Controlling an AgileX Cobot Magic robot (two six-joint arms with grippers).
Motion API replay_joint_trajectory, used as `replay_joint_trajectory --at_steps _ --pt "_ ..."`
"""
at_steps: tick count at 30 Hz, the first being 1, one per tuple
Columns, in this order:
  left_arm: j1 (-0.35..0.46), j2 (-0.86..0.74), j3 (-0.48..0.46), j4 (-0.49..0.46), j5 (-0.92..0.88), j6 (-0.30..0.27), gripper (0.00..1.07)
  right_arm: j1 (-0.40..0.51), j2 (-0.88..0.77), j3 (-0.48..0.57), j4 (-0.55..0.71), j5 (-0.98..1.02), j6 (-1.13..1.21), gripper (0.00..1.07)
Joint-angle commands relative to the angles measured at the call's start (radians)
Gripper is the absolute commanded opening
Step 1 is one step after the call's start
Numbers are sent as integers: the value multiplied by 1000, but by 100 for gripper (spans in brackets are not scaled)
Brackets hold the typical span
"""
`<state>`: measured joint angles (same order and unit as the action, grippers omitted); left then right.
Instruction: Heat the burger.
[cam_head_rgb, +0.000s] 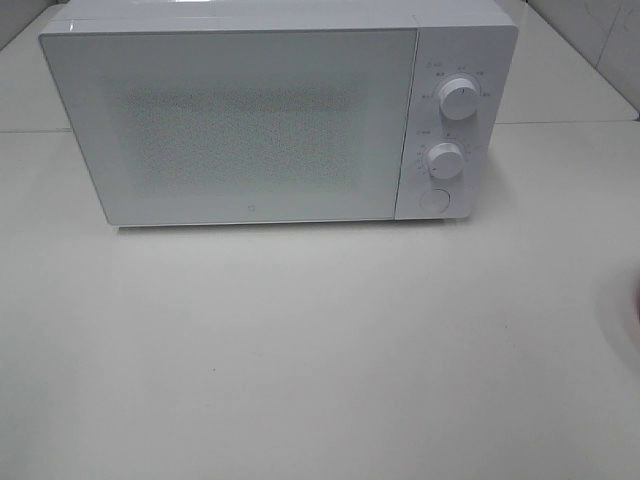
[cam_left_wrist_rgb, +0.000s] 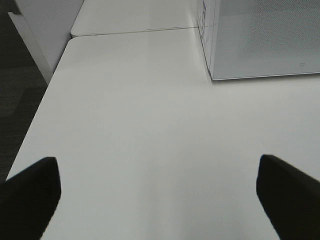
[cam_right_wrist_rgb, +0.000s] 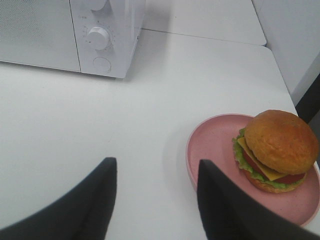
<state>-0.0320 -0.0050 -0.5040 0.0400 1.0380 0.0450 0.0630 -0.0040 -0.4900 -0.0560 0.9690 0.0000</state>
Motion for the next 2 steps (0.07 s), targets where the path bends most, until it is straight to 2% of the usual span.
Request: replay_joint_trajectory --at_steps 1,2 --pt "3 -25 5 -9 -3 2 101 -1 -27 1 0 -8 -8 52" --pt "3 -25 5 -9 -3 2 101 -1 -27 1 0 -8 -8 52"
